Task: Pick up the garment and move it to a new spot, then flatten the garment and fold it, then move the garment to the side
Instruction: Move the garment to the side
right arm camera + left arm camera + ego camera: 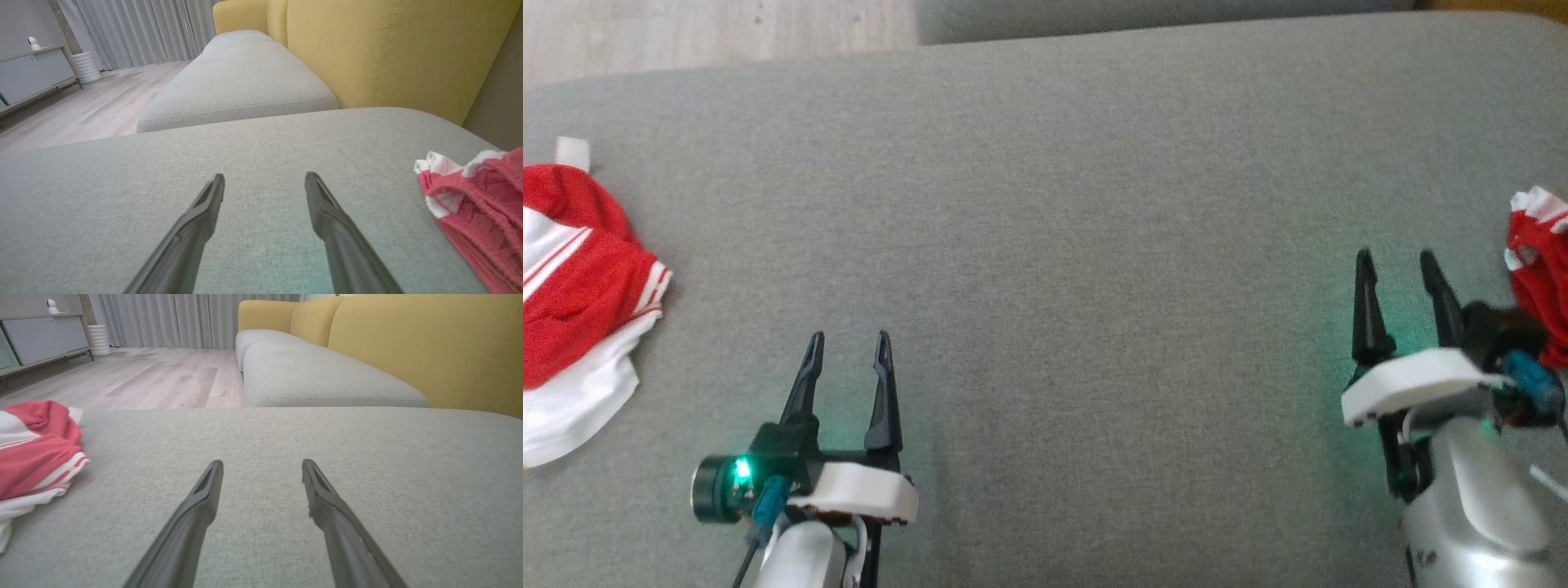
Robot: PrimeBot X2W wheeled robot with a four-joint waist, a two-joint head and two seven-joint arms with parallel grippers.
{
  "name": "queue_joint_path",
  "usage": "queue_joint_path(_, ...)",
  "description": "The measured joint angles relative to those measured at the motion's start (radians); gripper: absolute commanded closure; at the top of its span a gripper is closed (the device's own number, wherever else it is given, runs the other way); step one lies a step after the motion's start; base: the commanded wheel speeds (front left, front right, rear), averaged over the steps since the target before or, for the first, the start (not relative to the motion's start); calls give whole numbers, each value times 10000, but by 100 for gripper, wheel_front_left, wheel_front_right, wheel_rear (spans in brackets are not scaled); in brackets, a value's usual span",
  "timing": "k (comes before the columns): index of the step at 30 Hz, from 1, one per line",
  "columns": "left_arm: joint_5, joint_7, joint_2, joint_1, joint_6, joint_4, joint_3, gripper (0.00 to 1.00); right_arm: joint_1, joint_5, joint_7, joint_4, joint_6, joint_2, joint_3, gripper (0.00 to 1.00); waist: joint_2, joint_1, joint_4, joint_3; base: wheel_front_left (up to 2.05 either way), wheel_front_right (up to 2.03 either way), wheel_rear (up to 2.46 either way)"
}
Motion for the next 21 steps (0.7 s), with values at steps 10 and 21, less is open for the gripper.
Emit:
queue_joint_path(10,-117,0,2,531,4,17,305,0,963,849,0,-378,0,92,754,0,0,0,249,-660,0,0,0)
queue_joint_path(21,-261,0,4,1326,40,4,596,0,1553,1465,0,-585,0,109,1072,0,0,0,339,-1437,0,0,0)
